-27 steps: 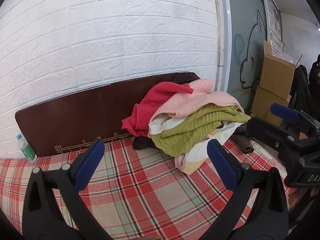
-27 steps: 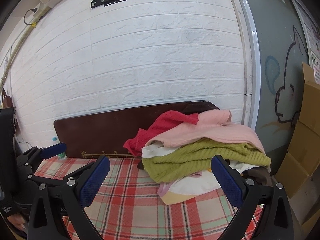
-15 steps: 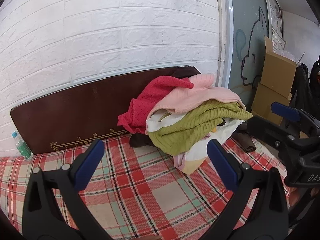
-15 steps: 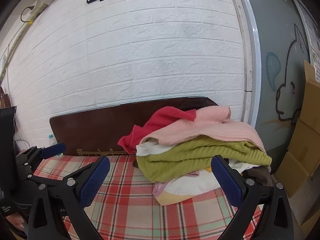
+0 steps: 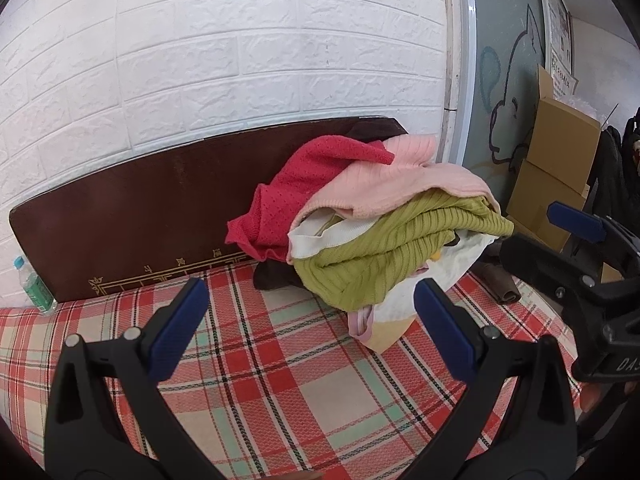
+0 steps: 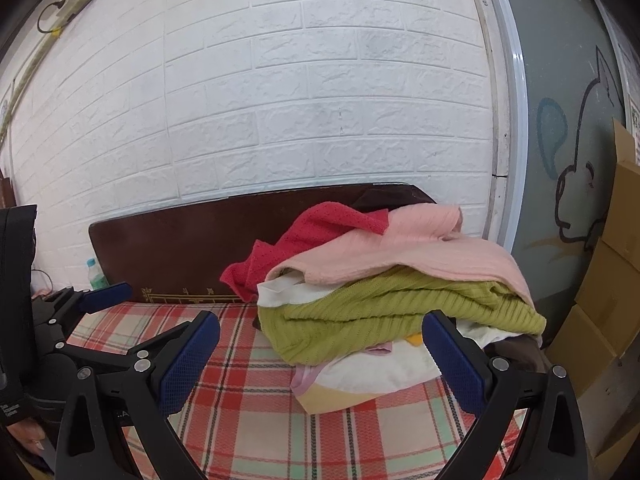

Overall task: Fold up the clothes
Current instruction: 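Move both grippers toward the pile of clothes on the bed, then grasp the pink sweater on top of the pile with the right gripper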

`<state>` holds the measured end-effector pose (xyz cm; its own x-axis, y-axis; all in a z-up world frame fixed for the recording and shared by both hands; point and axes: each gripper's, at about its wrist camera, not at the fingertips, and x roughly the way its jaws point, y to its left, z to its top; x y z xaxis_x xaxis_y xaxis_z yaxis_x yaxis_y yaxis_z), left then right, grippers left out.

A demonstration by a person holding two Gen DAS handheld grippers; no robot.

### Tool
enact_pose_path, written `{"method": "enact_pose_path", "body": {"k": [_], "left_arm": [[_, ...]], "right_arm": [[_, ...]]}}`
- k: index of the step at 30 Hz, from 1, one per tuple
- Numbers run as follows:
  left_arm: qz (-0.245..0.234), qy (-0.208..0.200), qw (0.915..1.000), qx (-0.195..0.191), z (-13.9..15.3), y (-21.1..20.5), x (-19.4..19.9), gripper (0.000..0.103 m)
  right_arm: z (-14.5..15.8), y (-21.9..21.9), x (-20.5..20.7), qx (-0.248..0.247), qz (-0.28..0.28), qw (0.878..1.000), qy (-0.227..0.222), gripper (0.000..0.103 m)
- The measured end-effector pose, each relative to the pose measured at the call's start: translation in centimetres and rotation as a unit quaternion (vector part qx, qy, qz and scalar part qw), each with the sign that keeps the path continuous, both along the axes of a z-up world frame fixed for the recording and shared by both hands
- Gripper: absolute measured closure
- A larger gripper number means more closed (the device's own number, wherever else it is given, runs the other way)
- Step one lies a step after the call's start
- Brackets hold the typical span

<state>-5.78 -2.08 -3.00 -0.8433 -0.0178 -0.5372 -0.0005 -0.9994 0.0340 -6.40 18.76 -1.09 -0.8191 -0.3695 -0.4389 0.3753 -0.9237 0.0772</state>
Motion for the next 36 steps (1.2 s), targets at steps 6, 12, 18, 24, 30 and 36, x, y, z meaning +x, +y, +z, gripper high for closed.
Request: {"method": "enact_pose_path", "body": {"k": [6, 12, 18, 24, 30, 36], "left_arm": [[0.004, 0.007, 0.9999, 0.007, -1.6, -0.4, -1.6, 0.000], [0.009, 0.001, 0.9998, 0.019, -3.4, -1.4, -4.3, 0.000], [0.024, -0.018, 0.9991, 0.032, -5.4, -2.6, -6.5, 0.000], [0.037, -0.043, 0.9975, 0.043, -7.5, -4.7, -7.8, 0.000], [0.034, -0.057, 0.9975, 0.026, -8.5, -6.1, -8.2, 0.000], [0.016, -0.049, 0.9982, 0.030, -8.2, -5.8, -8.2, 0.000]], "right_arm": [[-1.7, 0.0, -2.4, 0.032, -0.003, 0.999, 0.000, 0.000], [-4.0, -2.0, -7.3, 0.125, 0.024, 0.992, 0.005, 0.000], [-7.1, -6.7, -13.8, 0.240, 0.070, 0.968, 0.004, 0.001], [-8.9, -9.3, -19.0, 0.290, 0.092, 0.952, -0.017, 0.026], [-6.6, -7.4, -21.1, 0.227, 0.102, 0.966, -0.064, 0.092], [-0.6, -3.6, -19.5, 0.131, 0.088, 0.986, -0.049, 0.096]]}}
